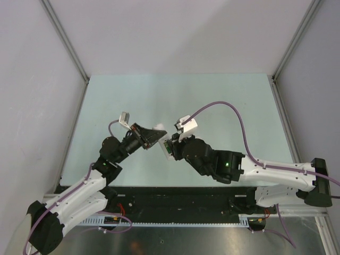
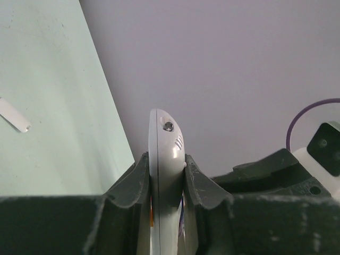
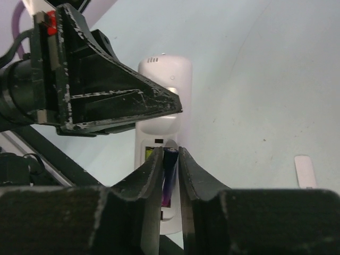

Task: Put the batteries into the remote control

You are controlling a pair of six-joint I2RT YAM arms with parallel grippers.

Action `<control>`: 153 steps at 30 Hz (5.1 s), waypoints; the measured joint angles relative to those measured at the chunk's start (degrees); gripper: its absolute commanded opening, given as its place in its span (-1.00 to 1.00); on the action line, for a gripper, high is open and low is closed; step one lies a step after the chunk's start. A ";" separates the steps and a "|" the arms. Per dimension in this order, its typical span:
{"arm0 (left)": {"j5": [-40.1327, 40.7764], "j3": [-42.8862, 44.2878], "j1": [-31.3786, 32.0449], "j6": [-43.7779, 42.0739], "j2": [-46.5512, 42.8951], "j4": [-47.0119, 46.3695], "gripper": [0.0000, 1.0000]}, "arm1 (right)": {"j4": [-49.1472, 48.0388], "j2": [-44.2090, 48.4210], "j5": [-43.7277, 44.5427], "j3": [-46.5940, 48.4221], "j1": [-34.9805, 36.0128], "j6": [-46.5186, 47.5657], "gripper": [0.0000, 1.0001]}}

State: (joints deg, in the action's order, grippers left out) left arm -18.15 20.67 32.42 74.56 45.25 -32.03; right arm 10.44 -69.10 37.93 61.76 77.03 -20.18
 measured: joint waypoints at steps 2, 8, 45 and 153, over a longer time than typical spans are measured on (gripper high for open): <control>-0.04 -0.09 0.04 0.02 0.00 -0.04 -1.00 | 0.79 0.00 -0.04 0.00 -0.33 -0.26 -0.51; 0.02 -0.11 0.04 0.00 0.11 -0.46 -1.00 | 2.80 -0.46 -0.11 0.13 -1.09 -0.79 -0.50; 1.33 -7.65 0.13 -4.15 -6.14 -2.78 -1.00 | 7.76 -1.05 -12.44 -12.98 -18.25 -8.76 0.18; -4.15 -1.01 -1.05 -0.09 2.32 -5.27 -1.00 | -10.43 1.14 1.14 -2.16 1.29 6.93 -1.00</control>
State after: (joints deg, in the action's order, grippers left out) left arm -22.31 19.66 31.38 74.48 47.57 -37.30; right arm 0.01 -67.96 39.07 59.59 78.32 -13.26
